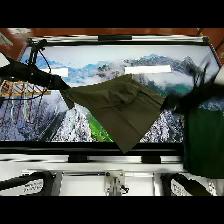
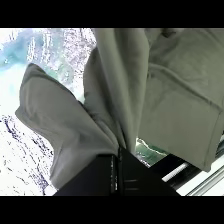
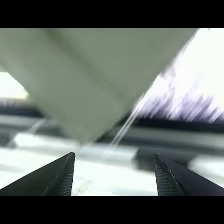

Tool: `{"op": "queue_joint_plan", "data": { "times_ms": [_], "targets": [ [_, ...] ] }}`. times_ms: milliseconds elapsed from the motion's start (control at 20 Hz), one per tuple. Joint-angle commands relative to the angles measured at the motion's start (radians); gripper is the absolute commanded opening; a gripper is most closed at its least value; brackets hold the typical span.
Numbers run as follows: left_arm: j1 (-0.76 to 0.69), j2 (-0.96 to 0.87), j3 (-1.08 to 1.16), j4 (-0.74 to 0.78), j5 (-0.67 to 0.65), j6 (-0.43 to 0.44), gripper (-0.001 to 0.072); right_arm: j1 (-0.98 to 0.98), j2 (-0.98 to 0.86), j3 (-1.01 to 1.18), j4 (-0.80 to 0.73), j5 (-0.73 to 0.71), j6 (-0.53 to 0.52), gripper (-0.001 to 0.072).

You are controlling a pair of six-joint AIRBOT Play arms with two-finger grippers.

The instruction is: Fold the shirts.

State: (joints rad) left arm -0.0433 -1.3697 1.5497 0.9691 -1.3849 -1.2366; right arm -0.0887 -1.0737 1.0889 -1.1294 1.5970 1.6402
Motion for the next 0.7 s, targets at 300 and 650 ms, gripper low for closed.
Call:
{"op": "queue_joint_plan", "data": {
  "times_ms": [300,650],
  "targets": [
    [0.012,-0.001,0.011,-0.001,0.042,0.022,0.0029,-0.013,0.393,-0.819,0.355,-0.391,0.114,0.0604],
    [0.012,-0.001,0.011,-0.001,0.042,0.021,0.0029,0.360,0.137,-0.818,0.522,-0.770,0.076,0.0610]
  ]
}}
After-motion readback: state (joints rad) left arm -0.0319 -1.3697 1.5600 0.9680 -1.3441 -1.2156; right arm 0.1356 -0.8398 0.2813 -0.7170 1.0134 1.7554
